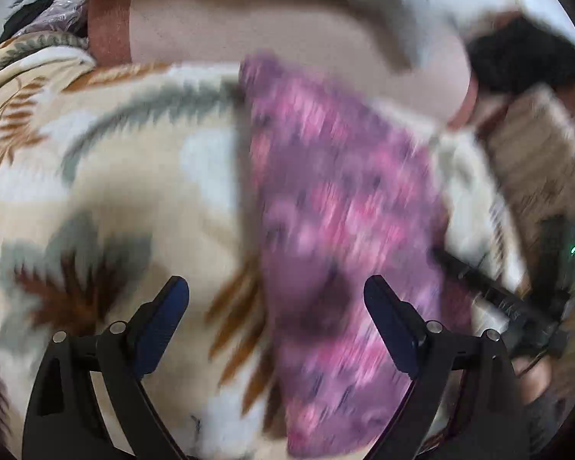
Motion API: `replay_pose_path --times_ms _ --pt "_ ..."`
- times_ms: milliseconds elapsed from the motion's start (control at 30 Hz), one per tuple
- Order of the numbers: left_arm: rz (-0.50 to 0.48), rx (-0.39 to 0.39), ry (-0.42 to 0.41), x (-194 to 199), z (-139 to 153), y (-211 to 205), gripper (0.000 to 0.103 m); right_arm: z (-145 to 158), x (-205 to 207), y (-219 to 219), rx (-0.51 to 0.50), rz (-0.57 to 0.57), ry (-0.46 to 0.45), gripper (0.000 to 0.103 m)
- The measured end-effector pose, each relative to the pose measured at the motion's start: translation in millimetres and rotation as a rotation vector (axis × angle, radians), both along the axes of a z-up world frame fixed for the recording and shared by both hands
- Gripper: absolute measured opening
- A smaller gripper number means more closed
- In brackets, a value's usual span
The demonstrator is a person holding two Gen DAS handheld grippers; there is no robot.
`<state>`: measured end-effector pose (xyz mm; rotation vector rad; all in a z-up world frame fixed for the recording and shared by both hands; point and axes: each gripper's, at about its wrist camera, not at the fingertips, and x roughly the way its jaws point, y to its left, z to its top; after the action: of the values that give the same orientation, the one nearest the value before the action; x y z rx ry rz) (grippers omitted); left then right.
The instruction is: Fold small clothes
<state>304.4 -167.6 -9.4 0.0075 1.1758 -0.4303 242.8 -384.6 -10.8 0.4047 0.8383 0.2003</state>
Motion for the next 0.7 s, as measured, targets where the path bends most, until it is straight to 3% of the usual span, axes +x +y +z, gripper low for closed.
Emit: replay_pose_path --times_ms 100,133,200,233,267,300,333,367,433,500,567,633,700 --pt "-0.009 0.021 0.054 -20 -13 6 0.093 15 -31 -20 0.125 -0.099 -0.019 0.04" --pt "-0.001 0.006 0.065 -25 -12 11 0.093 17 -43 -28 0.126 -0.135 -0.023 0.051" --pt "0.012 -0.02 0.082 -34 -10 18 0.093 9 -63 -28 0.054 -0.181 0.008 0.053" --pt "0.017 -0.023 0.082 -39 -11 19 0.093 3 -66 -25 0.041 -0.175 0.036 0.052" --pt "0.021 -0.015 0.087 -44 -13 19 0.093 -5 -67 -22 0.032 -0.162 0.075 0.037" --pt "0.022 -0.004 0.094 -43 -13 17 0.093 -12 -68 -14 0.005 -0.137 0.116 0.015" --pt "0.025 0.006 0.098 -47 -16 17 0.093 -12 -70 -7 -0.039 -0.109 0.121 0.006" --pt "0.026 0.024 0.087 -52 -15 16 0.093 1 -78 -3 -0.051 -0.093 0.053 0.006" --pt "0.027 0.072 0.065 -56 -16 15 0.093 22 -98 -11 0.072 -0.1 -0.07 0.006" --pt "0.048 0.11 0.06 -56 -19 15 0.093 26 -104 -27 0.181 -0.128 -0.091 0.005" --pt "0.041 0.131 0.059 -55 -20 17 0.094 5 -96 -29 0.158 -0.154 0.008 0.005" --pt "0.036 0.157 0.053 -56 -20 16 0.094 -24 -87 -24 0.053 -0.144 0.163 0.004" --pt "0.041 0.149 0.057 -58 -15 22 0.093 -20 -91 -18 0.033 -0.14 0.153 0.008"
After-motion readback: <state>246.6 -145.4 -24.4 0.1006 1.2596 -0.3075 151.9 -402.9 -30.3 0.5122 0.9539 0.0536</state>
